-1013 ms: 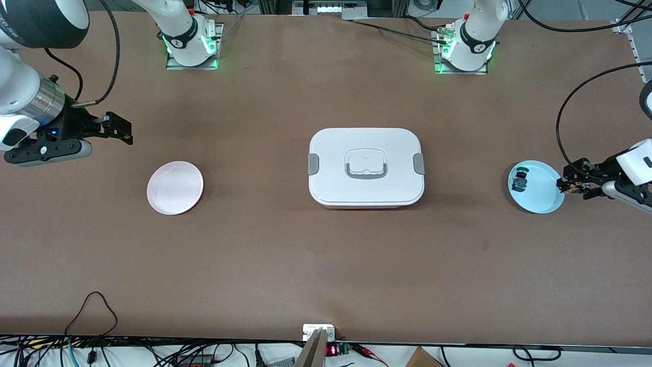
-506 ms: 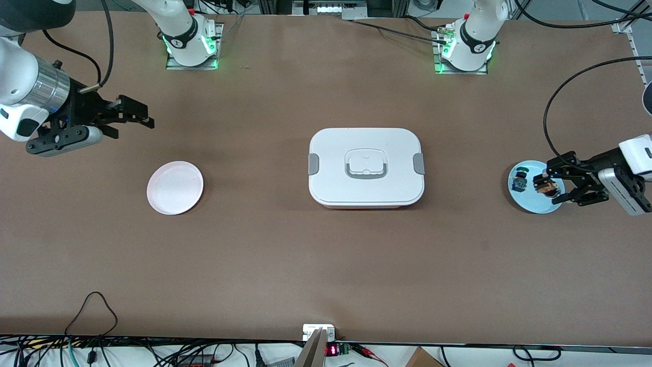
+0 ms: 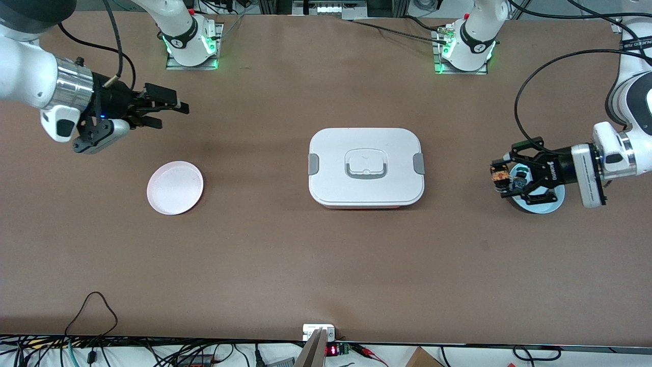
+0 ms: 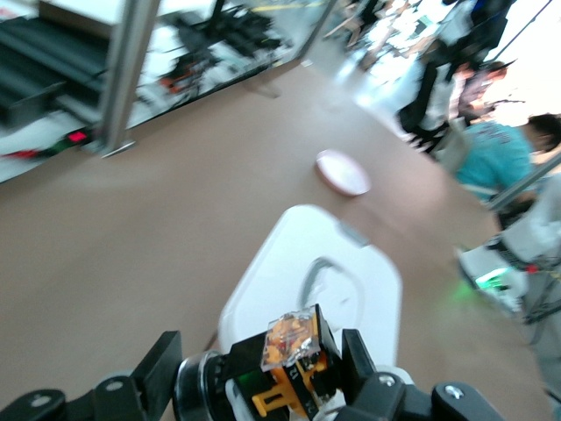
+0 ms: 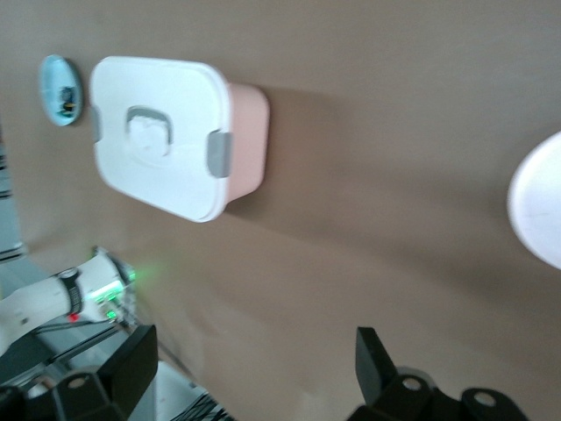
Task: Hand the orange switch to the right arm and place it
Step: 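Carry the orange switch over the box while the right gripper approaches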
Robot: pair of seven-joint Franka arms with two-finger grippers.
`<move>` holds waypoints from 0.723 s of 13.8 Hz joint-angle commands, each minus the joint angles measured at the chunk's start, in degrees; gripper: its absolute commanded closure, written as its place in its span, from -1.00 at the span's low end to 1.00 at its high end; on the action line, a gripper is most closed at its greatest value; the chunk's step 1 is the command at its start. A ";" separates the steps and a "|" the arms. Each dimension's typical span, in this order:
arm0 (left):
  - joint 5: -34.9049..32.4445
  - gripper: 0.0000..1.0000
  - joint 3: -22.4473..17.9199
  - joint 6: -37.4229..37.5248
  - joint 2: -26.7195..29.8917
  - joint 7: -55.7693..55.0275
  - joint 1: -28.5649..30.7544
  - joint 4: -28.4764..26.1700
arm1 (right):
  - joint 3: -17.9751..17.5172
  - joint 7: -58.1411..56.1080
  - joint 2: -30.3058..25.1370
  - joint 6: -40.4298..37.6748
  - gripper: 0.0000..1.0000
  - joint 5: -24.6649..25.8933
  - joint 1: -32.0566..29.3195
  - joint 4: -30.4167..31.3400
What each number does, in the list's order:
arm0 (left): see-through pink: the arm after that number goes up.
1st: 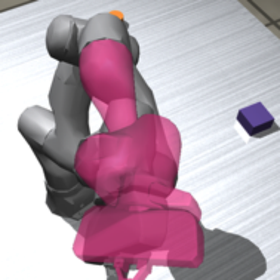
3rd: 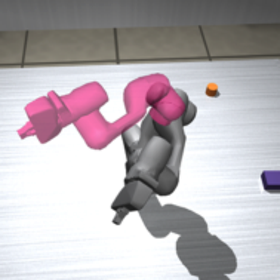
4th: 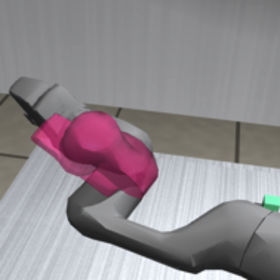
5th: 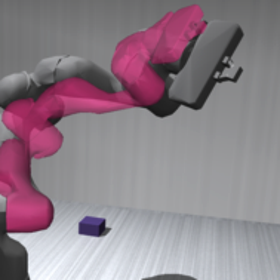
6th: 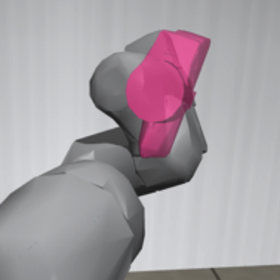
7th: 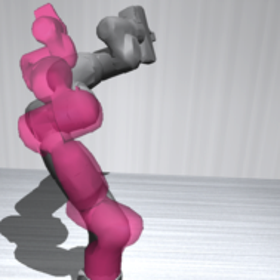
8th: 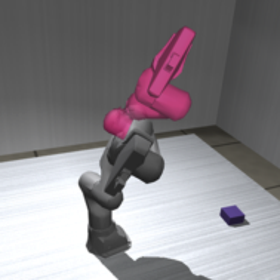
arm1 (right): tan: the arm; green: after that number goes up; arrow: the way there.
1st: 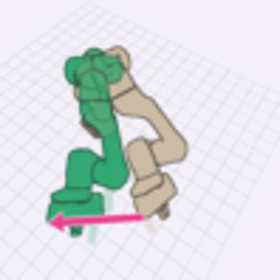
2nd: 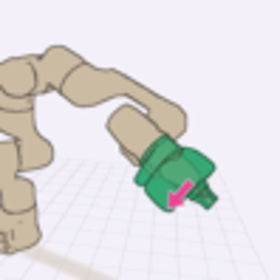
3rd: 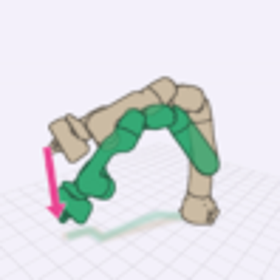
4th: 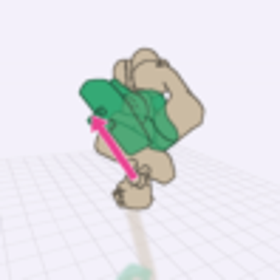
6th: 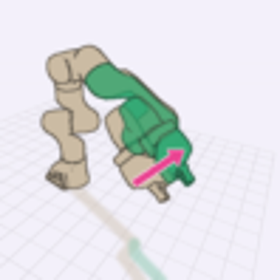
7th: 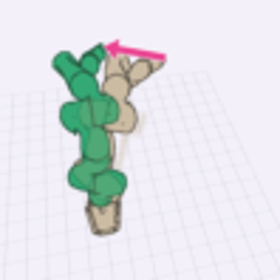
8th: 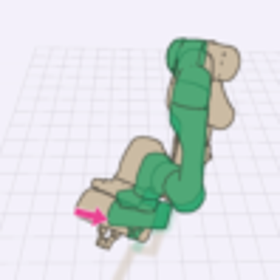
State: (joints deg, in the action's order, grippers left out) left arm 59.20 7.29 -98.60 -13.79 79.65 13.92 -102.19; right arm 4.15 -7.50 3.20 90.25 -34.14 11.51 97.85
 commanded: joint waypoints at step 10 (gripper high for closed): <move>22.52 1.00 0.09 7.19 -4.93 32.39 -15.76 -4.59 | 0.42 -23.61 2.59 5.36 -1.00 -49.58 2.44 24.66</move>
State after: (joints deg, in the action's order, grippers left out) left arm 78.07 8.01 -92.37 -17.61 107.31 0.32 -106.53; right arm 4.80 -29.97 5.91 92.76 -77.47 11.35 120.56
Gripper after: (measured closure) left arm 0.220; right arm 0.000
